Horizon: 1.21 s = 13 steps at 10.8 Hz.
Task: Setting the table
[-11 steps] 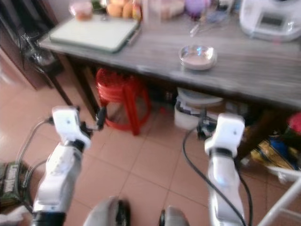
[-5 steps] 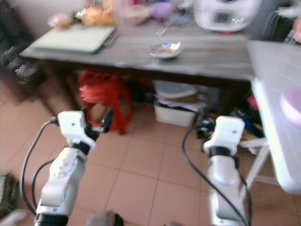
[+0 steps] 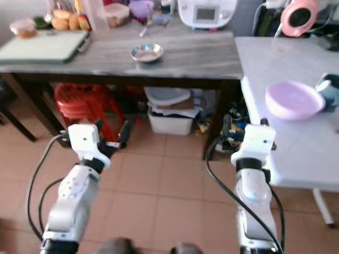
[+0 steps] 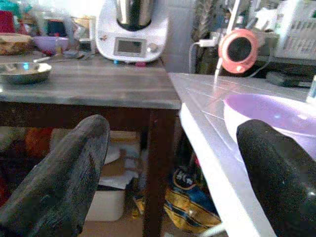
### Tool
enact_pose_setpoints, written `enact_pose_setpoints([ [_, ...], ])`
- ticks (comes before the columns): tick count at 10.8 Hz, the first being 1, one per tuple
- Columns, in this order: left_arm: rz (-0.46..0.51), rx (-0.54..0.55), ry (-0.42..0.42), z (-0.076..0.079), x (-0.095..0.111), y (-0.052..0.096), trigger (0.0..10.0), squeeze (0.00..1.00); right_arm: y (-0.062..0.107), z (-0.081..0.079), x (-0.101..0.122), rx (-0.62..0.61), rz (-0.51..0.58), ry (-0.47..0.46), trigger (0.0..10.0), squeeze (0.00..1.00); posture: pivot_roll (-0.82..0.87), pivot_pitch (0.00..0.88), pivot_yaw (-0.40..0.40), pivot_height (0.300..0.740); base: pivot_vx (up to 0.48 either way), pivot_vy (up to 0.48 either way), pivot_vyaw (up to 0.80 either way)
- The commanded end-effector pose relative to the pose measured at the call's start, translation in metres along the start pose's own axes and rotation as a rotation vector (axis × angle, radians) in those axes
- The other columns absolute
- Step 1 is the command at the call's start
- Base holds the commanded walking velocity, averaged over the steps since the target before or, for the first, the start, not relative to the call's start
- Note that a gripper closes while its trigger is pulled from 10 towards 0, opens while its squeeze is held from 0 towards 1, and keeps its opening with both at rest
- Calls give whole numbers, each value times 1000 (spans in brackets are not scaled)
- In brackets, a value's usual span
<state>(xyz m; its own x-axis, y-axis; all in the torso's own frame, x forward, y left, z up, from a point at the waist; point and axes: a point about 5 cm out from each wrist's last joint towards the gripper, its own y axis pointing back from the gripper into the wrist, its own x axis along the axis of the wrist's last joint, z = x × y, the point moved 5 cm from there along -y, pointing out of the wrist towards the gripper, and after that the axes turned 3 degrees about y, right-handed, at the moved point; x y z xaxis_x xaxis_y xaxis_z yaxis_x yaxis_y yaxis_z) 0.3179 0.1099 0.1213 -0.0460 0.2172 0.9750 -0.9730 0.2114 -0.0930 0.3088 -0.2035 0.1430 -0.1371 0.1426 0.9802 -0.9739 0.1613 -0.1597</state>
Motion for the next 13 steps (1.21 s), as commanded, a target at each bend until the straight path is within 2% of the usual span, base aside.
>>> enact_pose_setpoints([
  [1, 13, 12, -3, -4, 5, 0, 10000, 0, -5, -6, 8, 22, 29, -6, 10000, 0, -81, 98, 31, 740, 0, -450, 0],
  [5, 13, 6, -3, -3, 5, 0, 10000, 0, -6, -7, 10, 27, 36, -13, 10000, 0, -79, 101, 34, 740, 0, -450, 0],
  [6, 11, 5, -5, -3, 5, -1, 10000, 0, -6, -9, 10, 36, 37, -23, 10000, 827, -78, 103, 36, 740, 0, -446, 0],
  [7, 10, 5, -6, -3, 5, -1, 10000, 0, -6, -10, 11, 35, 40, -27, 10000, 1000, -78, 103, 37, 740, 0, -446, 0],
  [8, 10, 5, -7, -3, 5, -1, 10000, 0, -7, -9, 12, 32, 45, -22, 10000, 1000, -78, 104, 37, 740, 0, -435, 0],
  [9, 9, 5, -9, -3, 5, -1, 10000, 0, -7, -9, 12, 32, 44, -21, 10000, 604, -79, 103, 36, 740, 0, -416, 0],
  [10, 7, 7, -11, -4, 5, 0, 10000, 0, -7, -10, 11, 35, 41, -20, 10000, 0, -79, 103, 35, 740, 0, -345, 0],
  [12, 24, 10, -2, -5, 7, 0, 10000, 0, -6, -12, 10, 40, 38, -21, 10000, 0, -78, 103, 34, 740, 0, 0, 0],
  [13, 31, -1, 0, -3, 8, 0, 10000, 0, -7, -17, 12, 78, 46, 13, 10000, 0, -79, 102, 33, 740, 0, 0, 0],
])
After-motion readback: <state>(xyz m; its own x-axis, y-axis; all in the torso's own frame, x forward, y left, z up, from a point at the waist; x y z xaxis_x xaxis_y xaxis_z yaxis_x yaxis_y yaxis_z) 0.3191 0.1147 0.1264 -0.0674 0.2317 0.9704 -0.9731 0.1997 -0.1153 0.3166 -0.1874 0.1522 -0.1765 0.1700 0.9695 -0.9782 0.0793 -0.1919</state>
